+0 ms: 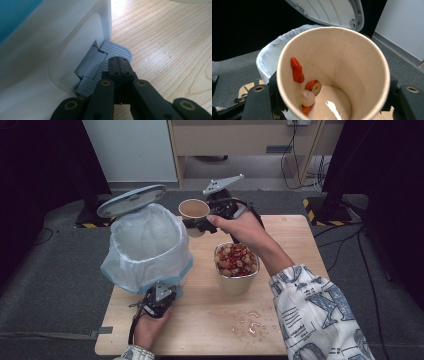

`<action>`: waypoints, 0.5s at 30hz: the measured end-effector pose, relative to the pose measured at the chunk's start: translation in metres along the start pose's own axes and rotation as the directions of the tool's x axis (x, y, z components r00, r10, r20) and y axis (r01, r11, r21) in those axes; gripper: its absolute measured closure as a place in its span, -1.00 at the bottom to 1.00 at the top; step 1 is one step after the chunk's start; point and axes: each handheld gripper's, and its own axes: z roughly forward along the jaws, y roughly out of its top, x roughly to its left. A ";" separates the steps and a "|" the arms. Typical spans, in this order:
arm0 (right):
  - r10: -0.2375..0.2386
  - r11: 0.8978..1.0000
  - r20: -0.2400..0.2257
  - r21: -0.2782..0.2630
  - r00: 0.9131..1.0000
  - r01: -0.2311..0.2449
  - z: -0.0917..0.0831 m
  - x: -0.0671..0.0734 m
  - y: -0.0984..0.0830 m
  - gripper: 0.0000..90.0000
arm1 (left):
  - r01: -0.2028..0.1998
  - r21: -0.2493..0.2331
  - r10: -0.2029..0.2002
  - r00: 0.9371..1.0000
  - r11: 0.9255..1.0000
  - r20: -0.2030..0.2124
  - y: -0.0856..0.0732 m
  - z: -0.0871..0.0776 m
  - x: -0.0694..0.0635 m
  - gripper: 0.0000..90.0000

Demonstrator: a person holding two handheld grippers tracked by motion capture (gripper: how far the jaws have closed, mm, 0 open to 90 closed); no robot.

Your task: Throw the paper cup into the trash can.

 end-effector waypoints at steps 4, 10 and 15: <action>-0.001 1.000 -0.003 0.002 1.000 0.001 0.003 0.003 0.003 -0.29 | -0.001 0.000 0.001 1.000 1.000 0.000 0.000 0.000 0.000 0.99; -0.005 1.000 -0.008 0.012 1.000 0.005 0.013 0.008 0.007 -0.29 | -0.001 -0.002 0.001 1.000 1.000 -0.003 0.000 0.000 -0.001 0.99; -0.006 1.000 -0.017 0.011 1.000 0.006 0.021 0.013 0.012 -0.29 | -0.003 -0.001 0.003 1.000 1.000 -0.004 0.000 0.000 -0.001 0.99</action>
